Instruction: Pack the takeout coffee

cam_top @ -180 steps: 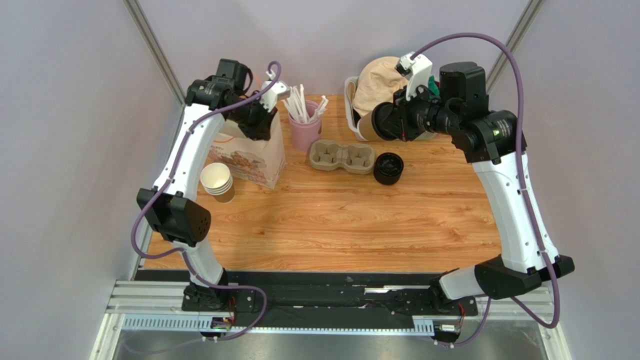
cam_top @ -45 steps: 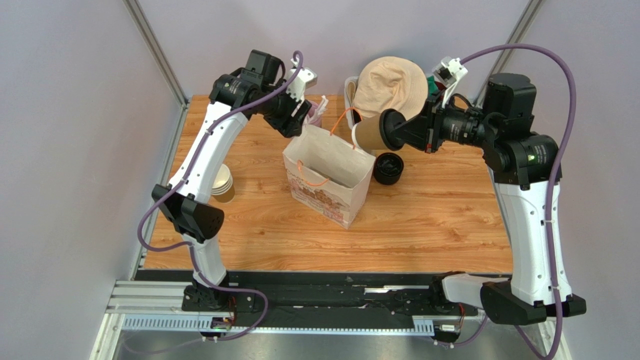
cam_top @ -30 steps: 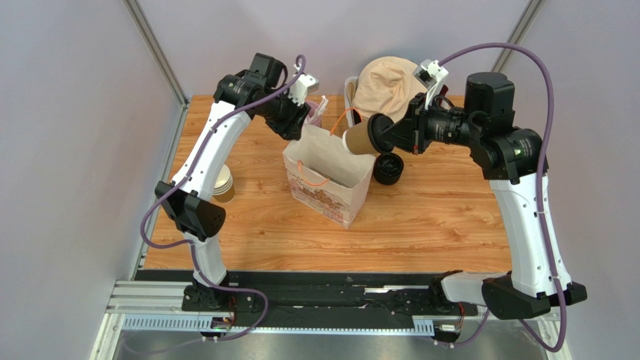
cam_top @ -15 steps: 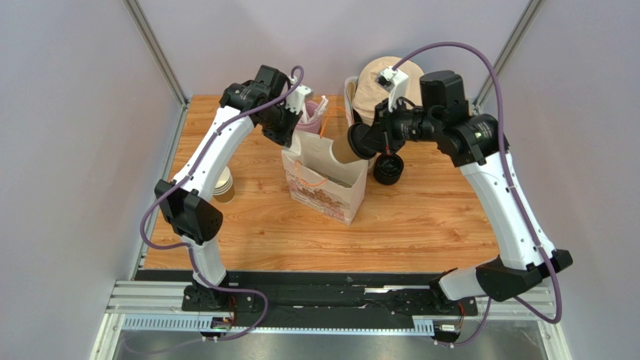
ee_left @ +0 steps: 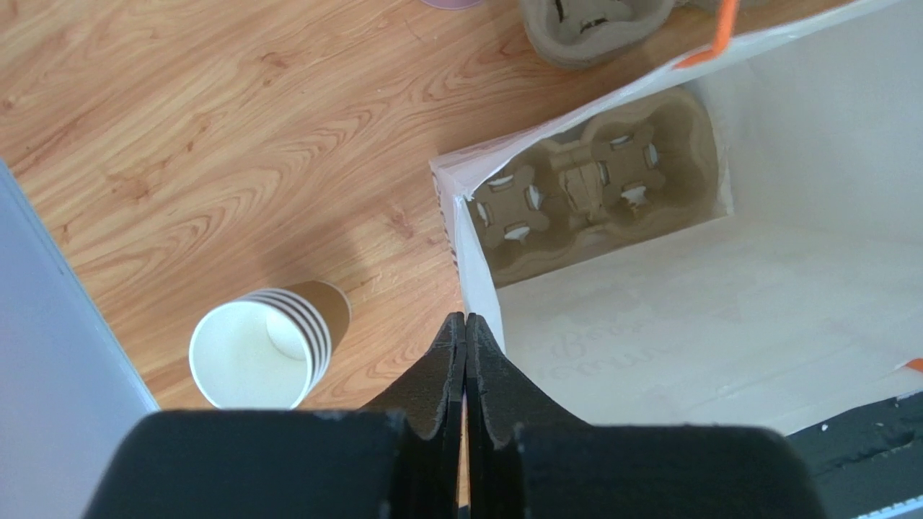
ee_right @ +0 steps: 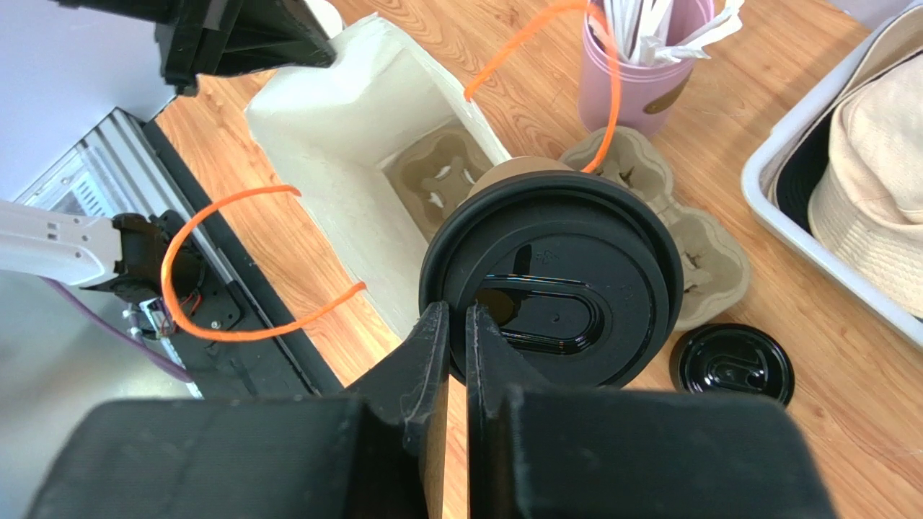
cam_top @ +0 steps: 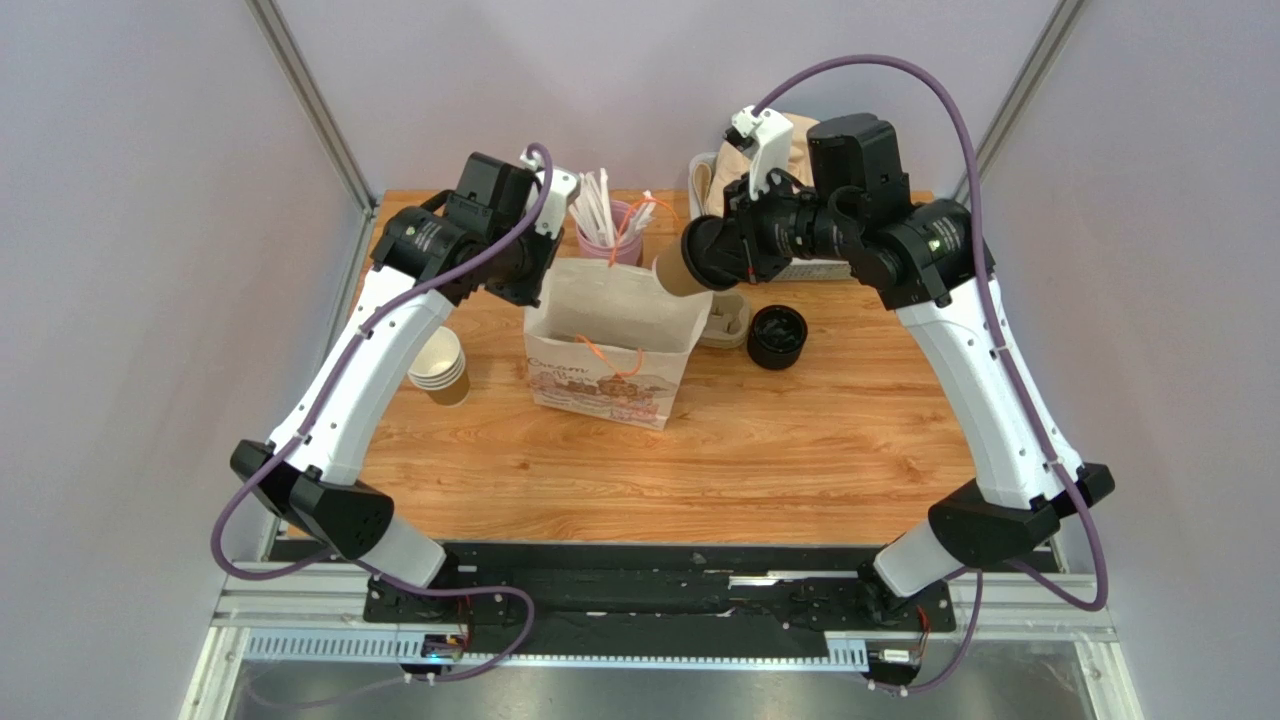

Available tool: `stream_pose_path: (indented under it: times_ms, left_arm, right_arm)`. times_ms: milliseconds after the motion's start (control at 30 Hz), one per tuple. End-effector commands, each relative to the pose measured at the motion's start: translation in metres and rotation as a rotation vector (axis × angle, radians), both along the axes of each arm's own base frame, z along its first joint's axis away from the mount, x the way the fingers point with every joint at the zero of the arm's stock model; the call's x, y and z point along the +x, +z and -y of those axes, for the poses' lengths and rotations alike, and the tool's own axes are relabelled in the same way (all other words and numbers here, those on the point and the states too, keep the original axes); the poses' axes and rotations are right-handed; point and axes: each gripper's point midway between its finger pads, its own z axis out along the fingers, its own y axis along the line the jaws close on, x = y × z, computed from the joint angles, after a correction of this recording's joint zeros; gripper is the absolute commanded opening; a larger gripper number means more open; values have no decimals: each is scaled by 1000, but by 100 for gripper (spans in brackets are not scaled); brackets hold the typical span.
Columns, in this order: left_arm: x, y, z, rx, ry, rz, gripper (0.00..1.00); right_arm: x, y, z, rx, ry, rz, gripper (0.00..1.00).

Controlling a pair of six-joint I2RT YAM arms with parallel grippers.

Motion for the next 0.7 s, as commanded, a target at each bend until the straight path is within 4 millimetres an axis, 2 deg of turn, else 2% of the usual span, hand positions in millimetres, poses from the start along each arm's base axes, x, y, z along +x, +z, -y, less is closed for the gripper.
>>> stream_pose_path:
  times_ms: [0, 167, 233, 400, 433, 467, 567, 633, 667]
  left_arm:
    - [-8, 9, -1, -56, 35, 27, 7]
    - [-18, 6, 3, -87, 14, 4, 19]
    - [-22, 10, 6, -110, -5, 3, 26]
    - [-31, 17, 11, -151, -42, 4, 28]
    - [-33, 18, 13, -164, -53, -4, 28]
    - [-35, 18, 15, -171, -62, -8, 28]
    - [-41, 20, 20, -201, -91, -17, 29]
    - [-41, 24, 18, -197, -86, 1, 29]
    - [-39, 26, 15, -184, -80, 14, 28]
  right_arm:
    - [7, -9, -9, -48, -3, 9, 0]
    - [2, -17, -31, -91, 48, 26, 0]
    - [7, -18, -37, -100, 48, 36, 0]
    - [21, -15, -51, -98, 50, 60, 0]
    - [23, -5, -53, -79, 53, 80, 0]
    - [25, -8, -57, -77, 59, 73, 0]
    - [19, 0, -65, -64, 85, 91, 0]
    - [15, 1, -66, -72, 93, 100, 0]
    - [9, -5, -69, -85, 106, 88, 0]
